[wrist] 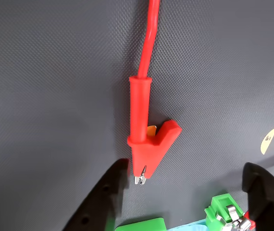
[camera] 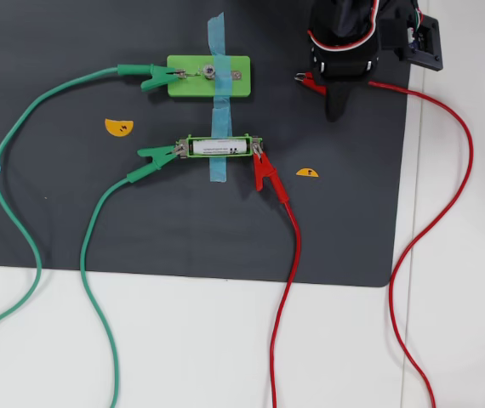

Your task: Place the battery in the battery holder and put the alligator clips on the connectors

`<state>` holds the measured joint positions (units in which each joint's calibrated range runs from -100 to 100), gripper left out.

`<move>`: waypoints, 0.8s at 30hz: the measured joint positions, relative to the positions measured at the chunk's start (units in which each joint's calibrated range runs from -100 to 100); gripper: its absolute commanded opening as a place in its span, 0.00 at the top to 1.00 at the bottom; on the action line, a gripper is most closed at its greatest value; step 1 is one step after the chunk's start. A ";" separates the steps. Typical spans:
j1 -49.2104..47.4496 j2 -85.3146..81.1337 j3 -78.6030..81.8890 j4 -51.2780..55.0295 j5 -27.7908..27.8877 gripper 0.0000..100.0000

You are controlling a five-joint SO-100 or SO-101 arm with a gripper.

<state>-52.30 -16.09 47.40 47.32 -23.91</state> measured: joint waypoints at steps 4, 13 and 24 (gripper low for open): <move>0.00 0.34 -0.09 0.00 0.00 0.76; -0.11 0.84 -0.09 0.00 -1.19 0.76; -0.34 6.97 -2.84 0.00 -2.22 0.76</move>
<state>-52.63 -9.11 44.56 47.32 -26.13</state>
